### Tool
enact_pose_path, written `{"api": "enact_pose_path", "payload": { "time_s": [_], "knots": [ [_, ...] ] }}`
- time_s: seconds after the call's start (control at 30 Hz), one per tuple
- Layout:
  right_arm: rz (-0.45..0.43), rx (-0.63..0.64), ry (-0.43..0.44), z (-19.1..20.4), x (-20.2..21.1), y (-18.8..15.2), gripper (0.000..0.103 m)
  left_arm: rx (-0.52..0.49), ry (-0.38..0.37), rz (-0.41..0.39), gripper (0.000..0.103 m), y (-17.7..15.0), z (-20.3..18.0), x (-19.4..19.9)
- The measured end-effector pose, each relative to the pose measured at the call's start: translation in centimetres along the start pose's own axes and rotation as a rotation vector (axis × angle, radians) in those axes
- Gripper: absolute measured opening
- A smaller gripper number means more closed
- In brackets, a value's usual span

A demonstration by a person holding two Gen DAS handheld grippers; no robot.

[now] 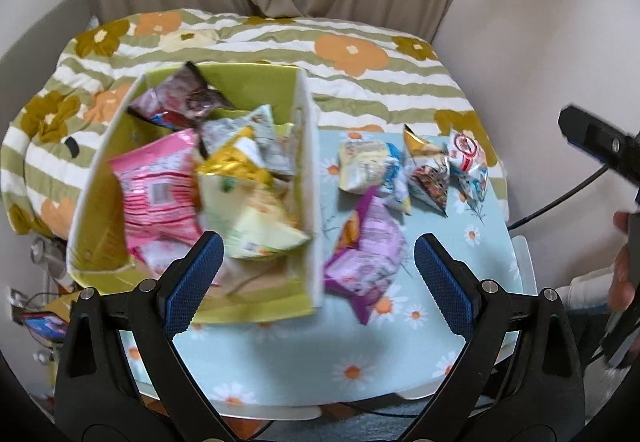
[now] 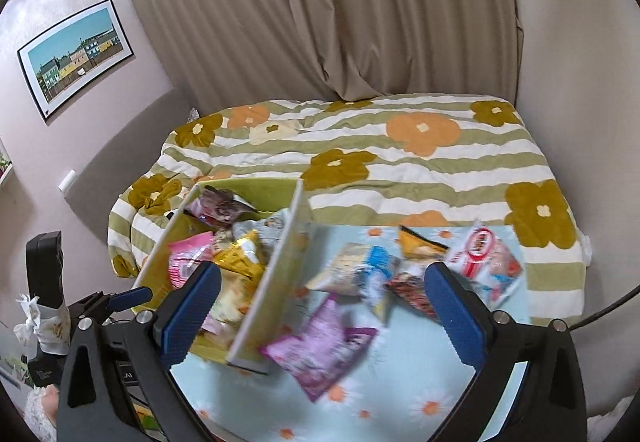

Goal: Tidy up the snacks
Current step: 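Move both tools back over the remaining snacks on the table, then grasp the lilac bag with the left tool while the right tool grasps the white-red Shrimp Flakes bag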

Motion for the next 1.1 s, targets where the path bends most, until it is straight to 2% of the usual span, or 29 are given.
{"api": "enact_pose_path", "payload": {
  "time_s": [0.27,0.47,0.63,0.87,0.93,1.1],
  "knots": [
    [0.026,0.037,-0.001,-7.8,0.0,-0.3,0.102,-0.065,0.08,0.008,0.096,-1.9,-7.0,-2.9],
    [0.093,0.094,-0.029,-12.9,-2.7,-1.5,0.102,-0.136,0.168,0.059,0.096,-4.1,-9.3,-6.4],
    [0.145,0.134,-0.035,-15.6,-5.8,-2.8,0.102,-0.256,0.286,0.127,0.096,-5.8,-10.2,-10.2],
    [0.201,0.148,-0.033,-17.7,-10.2,-4.1,0.102,-0.375,0.418,0.192,0.096,-5.9,-9.8,-14.9],
    [0.222,0.151,-0.035,-18.3,-11.4,-4.4,0.102,-0.384,0.435,0.215,0.096,-5.7,-9.5,-16.1],
    [0.265,0.204,-0.051,-18.7,-13.9,-4.8,0.102,-0.392,0.414,0.291,0.096,-5.9,-9.1,-18.5]
  ]
}}
Point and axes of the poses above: each gripper's, at about its wrist camera, not at the fingertips, and x roughly against the way its jaws point, z to its left, y to its top, the point moved 7 cm from there along -x, roughly the way its jaws point, and after that the axes turned 1 degree about x, right-handed, at the moved point
